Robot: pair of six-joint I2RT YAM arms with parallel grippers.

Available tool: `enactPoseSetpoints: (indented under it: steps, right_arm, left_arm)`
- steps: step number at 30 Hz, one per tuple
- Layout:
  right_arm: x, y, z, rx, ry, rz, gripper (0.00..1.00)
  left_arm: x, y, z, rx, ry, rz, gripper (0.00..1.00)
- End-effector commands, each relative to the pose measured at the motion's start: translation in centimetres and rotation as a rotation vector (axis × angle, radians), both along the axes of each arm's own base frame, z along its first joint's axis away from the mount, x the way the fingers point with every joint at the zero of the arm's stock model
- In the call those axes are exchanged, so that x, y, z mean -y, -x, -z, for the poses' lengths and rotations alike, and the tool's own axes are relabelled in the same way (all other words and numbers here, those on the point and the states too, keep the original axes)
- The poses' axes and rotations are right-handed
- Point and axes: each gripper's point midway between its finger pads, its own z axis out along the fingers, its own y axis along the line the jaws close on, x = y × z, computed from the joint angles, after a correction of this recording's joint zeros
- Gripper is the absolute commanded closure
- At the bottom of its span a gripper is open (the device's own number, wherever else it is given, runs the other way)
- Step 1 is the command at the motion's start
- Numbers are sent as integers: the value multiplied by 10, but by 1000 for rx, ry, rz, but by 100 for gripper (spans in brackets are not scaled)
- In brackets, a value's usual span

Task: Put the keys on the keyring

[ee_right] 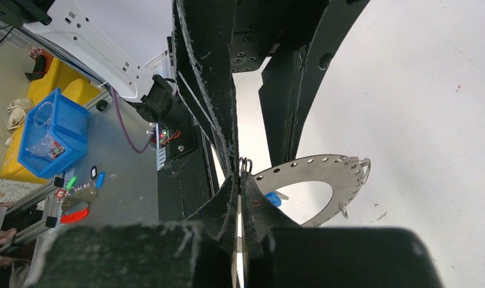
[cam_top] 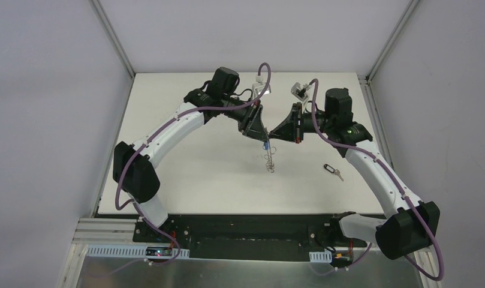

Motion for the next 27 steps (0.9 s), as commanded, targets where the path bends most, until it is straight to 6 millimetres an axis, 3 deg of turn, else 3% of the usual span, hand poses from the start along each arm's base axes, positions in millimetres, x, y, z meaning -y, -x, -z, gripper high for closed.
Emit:
enactPoseSetpoints:
  steps: [1, 8, 19, 24, 27]
  right_arm:
    - [-1, 3, -11, 31, -44, -37, 100]
    - [-2, 2, -11, 18, -54, -38, 100]
    - [0, -2, -10, 3, -59, -18, 100]
    - [3, -7, -3, 22, -27, 26, 100]
    - [7, -9, -3, 56, 1, 57, 88]
  left_arm:
    - [-3, 14, -29, 49, 78, 33, 63]
    - [-1, 13, -37, 58, 104, 31, 69]
    - [2, 13, -38, 25, 106, 34, 100]
    - [-8, 15, -34, 40, 5, 19, 100]
    - [-21, 18, -22, 98, -152, 23, 100]
